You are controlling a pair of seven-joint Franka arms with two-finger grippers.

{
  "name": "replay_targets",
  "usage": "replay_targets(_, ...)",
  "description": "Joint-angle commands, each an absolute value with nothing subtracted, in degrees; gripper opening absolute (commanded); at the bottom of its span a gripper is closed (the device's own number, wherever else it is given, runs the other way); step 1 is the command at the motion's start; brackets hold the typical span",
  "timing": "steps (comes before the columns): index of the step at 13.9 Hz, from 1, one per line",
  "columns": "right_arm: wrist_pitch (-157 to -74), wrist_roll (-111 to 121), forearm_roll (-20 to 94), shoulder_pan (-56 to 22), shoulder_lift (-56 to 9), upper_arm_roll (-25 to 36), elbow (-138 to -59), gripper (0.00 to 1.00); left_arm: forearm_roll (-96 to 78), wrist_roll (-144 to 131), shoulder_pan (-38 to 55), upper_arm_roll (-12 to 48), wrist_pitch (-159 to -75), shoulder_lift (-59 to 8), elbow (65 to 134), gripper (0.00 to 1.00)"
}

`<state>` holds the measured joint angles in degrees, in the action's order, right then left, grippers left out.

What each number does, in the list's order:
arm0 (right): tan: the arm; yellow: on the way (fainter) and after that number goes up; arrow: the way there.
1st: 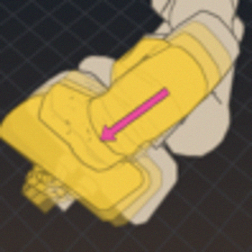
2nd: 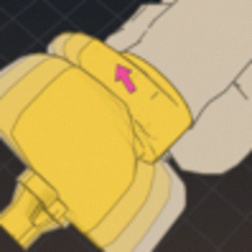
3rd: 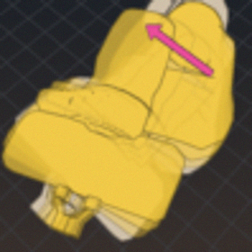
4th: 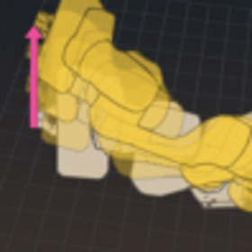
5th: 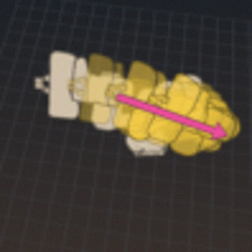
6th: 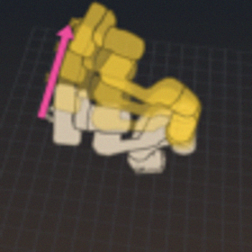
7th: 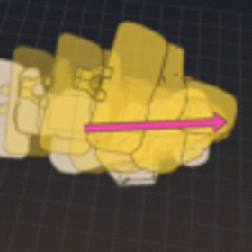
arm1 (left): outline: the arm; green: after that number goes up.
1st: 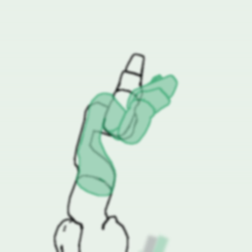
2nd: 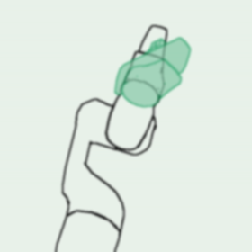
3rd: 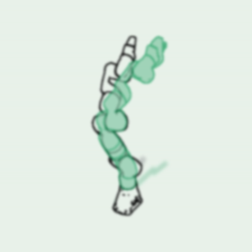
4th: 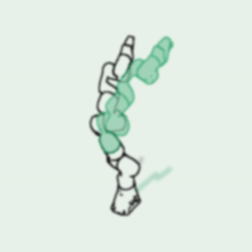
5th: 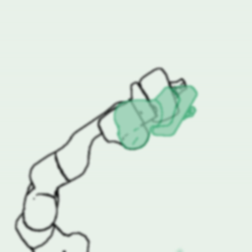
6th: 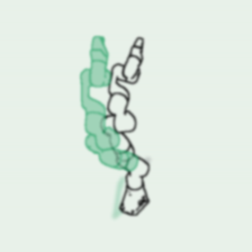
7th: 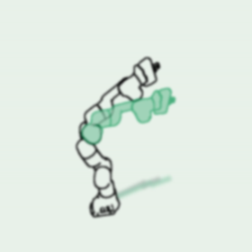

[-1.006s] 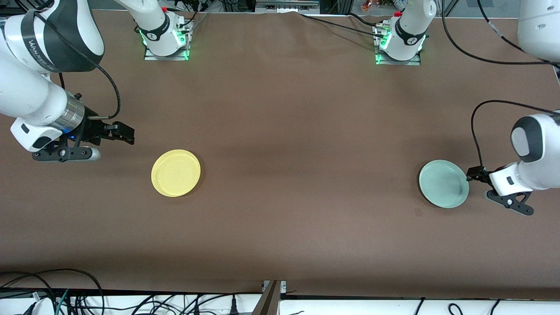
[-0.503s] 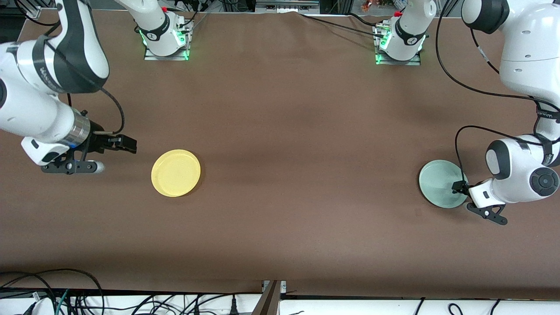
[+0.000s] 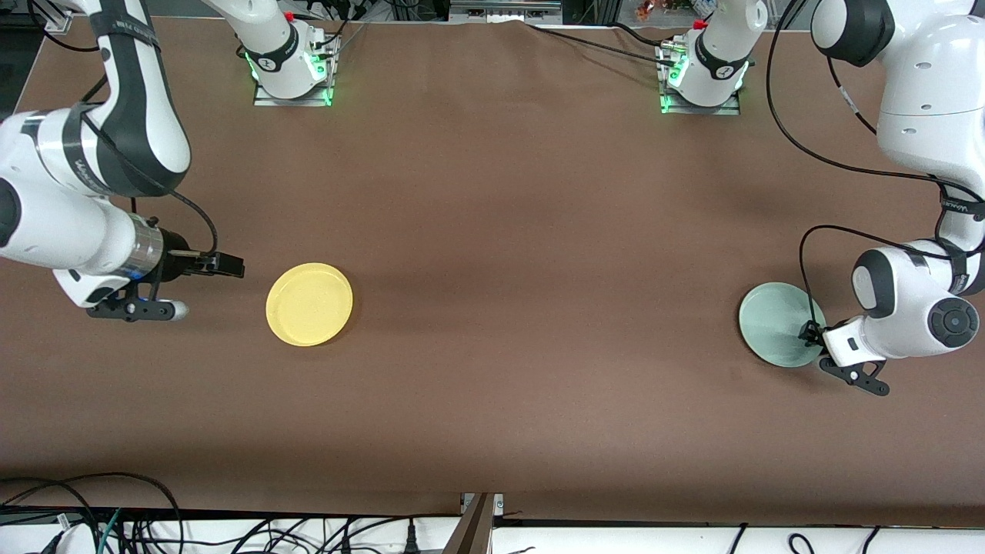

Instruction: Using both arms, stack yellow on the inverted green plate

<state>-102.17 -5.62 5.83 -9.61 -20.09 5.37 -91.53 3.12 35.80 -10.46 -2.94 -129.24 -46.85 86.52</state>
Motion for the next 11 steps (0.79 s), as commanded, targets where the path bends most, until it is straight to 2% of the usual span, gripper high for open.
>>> replay_targets(1, -102.0, -5.6, 6.9, -9.2, -23.1, 5.1, -90.9, 1.0, 1.6, 37.5, -11.0, -2.5, -128.3, -47.5, 85.1, 0.0)
replay_targets(4, -103.0, -4.6, 6.1, -9.1, -25.1, 5.1, -91.0, 1.0, 1.8, 37.5, -10.6, -2.1, -123.9, -45.3, 85.1, 0.0)
replay_targets(8, -112.0, -1.7, 5.5, -9.6, -32.4, 5.1, -92.2, 1.0, 2.4, 36.7, -7.4, -1.2, -118.1, -39.9, 85.1, 0.0)
replay_targets(11, -116.8, 1.4, 5.5, -9.2, -34.8, 5.1, -93.8, 1.0, 8.4, 33.2, -1.9, -1.5, -111.8, -35.3, 84.5, 0.0)
